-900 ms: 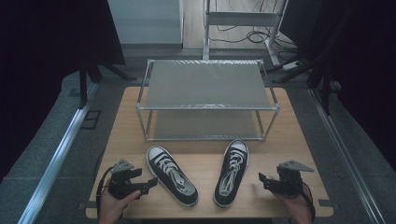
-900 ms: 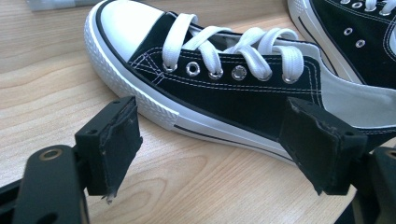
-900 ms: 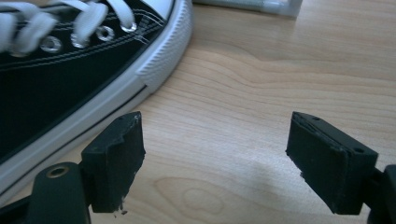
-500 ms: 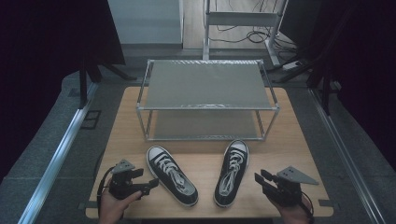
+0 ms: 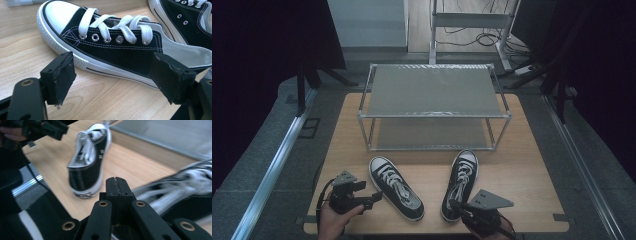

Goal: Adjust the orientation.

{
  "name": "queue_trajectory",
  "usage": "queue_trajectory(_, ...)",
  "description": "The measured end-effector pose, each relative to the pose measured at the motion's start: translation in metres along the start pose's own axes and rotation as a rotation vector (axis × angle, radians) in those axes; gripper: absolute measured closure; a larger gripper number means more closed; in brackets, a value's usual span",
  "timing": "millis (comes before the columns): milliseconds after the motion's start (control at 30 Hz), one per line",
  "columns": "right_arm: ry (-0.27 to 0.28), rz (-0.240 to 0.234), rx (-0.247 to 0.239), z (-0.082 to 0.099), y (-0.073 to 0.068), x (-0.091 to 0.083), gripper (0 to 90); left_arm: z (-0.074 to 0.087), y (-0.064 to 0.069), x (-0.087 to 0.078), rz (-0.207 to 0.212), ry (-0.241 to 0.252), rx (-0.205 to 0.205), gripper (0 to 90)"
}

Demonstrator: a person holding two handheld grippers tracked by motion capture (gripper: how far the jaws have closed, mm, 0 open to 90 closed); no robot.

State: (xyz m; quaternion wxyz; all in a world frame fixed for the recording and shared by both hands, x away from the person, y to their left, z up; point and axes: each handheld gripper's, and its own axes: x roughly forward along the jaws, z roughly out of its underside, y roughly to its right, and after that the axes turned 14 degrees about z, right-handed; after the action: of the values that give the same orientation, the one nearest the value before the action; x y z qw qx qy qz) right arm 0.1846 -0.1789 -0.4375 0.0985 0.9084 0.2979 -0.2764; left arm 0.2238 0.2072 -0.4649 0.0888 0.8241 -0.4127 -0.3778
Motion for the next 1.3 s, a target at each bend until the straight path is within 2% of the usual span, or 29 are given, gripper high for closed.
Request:
queue_trajectory(167,-0.027,-0.046,-0.037,-0.003,-0.023,0.016,89.9,-0.001,0.000,-0.004,-0.002,0.015,-0.003,20.4)
queue_trajectory(433,-0.086,-0.048,-0.060,0.002,-0.048,0.041,89.9,0.000,0.001,-0.001,0.008,0.008,-0.002,20.4)
queue_trajectory(633,-0.081,-0.013,-0.058,0.007,-0.055,0.052,89.9,0.000,0.001,-0.002,0.005,0.011,-0.003,20.4)
queue_trajectory(900,-0.096,-0.003,-0.043,0.010,-0.054,0.061,89.9,-0.001,0.001,-0.006,0.006,0.023,-0.001,20.4)
queue_trajectory(1000,-0.099,-0.021,-0.036,0.010,-0.056,0.061,90.0,-0.001,0.001,-0.007,0.006,0.024,-0.001,20.3)
queue_trajectory(1233,-0.104,-0.116,-0.032,0.014,-0.069,0.066,90.0,-0.002,0.002,-0.009,0.005,0.030,-0.004,20.3)
queue_trajectory(1300,-0.107,-0.127,-0.028,0.015,-0.071,0.068,90.0,-0.002,0.001,-0.010,0.005,0.031,-0.005,20.3)
